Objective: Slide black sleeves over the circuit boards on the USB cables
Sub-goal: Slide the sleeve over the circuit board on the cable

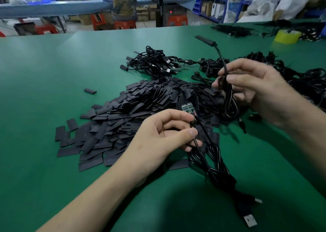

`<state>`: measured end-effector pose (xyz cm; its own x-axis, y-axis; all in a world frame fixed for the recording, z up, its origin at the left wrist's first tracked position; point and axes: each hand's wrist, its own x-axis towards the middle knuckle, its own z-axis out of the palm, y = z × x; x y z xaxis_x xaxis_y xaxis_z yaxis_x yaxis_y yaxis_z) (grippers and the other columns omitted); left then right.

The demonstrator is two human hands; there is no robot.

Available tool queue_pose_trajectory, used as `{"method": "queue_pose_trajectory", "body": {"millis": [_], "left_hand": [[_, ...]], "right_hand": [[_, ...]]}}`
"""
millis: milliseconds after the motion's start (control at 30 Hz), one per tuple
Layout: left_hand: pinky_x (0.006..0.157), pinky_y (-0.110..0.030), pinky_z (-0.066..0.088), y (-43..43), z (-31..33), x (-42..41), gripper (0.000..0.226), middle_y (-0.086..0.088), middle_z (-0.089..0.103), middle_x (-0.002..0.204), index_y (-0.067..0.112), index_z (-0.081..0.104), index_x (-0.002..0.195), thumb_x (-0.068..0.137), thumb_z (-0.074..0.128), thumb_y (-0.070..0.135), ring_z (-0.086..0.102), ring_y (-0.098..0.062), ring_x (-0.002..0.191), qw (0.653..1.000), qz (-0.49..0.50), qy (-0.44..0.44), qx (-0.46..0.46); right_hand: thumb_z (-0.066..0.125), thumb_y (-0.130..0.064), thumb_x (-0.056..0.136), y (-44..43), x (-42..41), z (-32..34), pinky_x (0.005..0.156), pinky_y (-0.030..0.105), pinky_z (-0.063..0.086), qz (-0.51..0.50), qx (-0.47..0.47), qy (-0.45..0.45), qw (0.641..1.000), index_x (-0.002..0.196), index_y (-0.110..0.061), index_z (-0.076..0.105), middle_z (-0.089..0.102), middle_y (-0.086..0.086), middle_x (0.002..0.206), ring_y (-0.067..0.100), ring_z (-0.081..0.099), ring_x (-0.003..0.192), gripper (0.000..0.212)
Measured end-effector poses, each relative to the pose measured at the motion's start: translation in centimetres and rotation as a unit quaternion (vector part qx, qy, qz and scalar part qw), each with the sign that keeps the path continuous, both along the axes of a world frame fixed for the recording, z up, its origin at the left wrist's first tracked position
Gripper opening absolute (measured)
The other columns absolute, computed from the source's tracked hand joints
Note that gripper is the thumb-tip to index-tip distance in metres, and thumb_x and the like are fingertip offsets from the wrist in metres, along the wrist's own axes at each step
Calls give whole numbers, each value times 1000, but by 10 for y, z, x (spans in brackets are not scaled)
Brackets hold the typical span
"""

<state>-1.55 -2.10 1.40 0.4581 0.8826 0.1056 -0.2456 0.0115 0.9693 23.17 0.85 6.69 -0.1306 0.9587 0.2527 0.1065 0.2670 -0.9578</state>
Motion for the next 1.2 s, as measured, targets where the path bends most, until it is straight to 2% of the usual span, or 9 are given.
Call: {"method": "queue_pose_trajectory", "body": {"millis": [133, 200, 333, 500, 633, 700, 800, 1000, 1200], "left_hand": [[65, -20, 55, 1, 1, 0, 23, -6, 70, 81, 8, 67, 101, 82, 72, 20, 73, -18, 70, 999, 7, 31, 33], [64, -17, 52, 1, 1, 0, 20, -5, 72, 79, 8, 67, 96, 85, 72, 24, 70, -15, 66, 997, 13, 48, 57], [65, -20, 53, 5, -5, -1, 23, -8, 73, 77, 10, 58, 93, 86, 77, 19, 70, -18, 66, 998, 33, 39, 48], [67, -21, 53, 8, -10, -3, 40, -5, 76, 81, 19, 55, 118, 86, 79, 21, 73, -18, 70, 998, 36, 47, 27], [71, -23, 56, 8, -10, -2, 24, -4, 76, 79, 30, 68, 105, 84, 80, 24, 73, -17, 69, 997, 43, 48, 31], [69, -26, 58, 8, -9, -1, 17, -3, 75, 75, 31, 69, 96, 86, 79, 20, 72, -18, 65, 997, 54, 40, 33], [63, -25, 57, 7, -9, -1, 16, -3, 73, 67, 30, 71, 86, 92, 76, 16, 70, -17, 59, 994, 74, 46, 60], [56, -19, 47, 9, -5, -2, 10, -5, 66, 63, 19, 74, 80, 89, 76, 24, 62, -12, 55, 979, 150, 73, 115], [62, -21, 50, 8, -3, -2, 9, -3, 73, 70, 12, 77, 87, 87, 77, 21, 65, -8, 63, 976, 171, 91, 103]], "right_hand": [[68, -17, 95, 40, -15, 31, 61, 28, 51, -59, 66, -250, 964, 99, -26, 72, 79, -2, 93, 17, 67, 77, 10], [66, -19, 94, 72, -36, 46, 63, 23, 55, -88, 112, -337, 931, 100, -29, 73, 76, -4, 89, 4, 65, 67, 13], [60, -19, 94, 149, -86, 56, 82, 38, 58, -113, 175, -480, 852, 107, -24, 73, 65, -7, 98, 15, 66, 93, 19], [57, -11, 96, 219, -136, 49, 79, 39, 49, -114, 202, -597, 768, 111, -22, 72, 68, 8, 120, 32, 63, 101, 24], [59, -14, 100, 247, -154, 36, 92, 43, 48, -112, 208, -650, 722, 123, -15, 70, 58, 18, 133, 43, 59, 115, 25], [62, -28, 101, 249, -155, 28, 94, 41, 44, -112, 193, -650, 727, 130, -16, 65, 51, 16, 140, 41, 55, 121, 32], [63, -36, 98, 233, -156, 31, 90, 36, 43, -125, 195, -568, 790, 128, -19, 64, 49, 11, 138, 33, 56, 120, 34], [62, -37, 99, 112, -118, 20, 81, 29, 52, -73, 198, -408, 888, 101, -21, 75, 72, -4, 95, 10, 65, 86, 21], [53, -47, 100, 4, -59, -12, 67, 20, 46, -9, 90, -257, 962, 80, -24, 69, 66, -14, 72, 0, 61, 68, 35]]}}
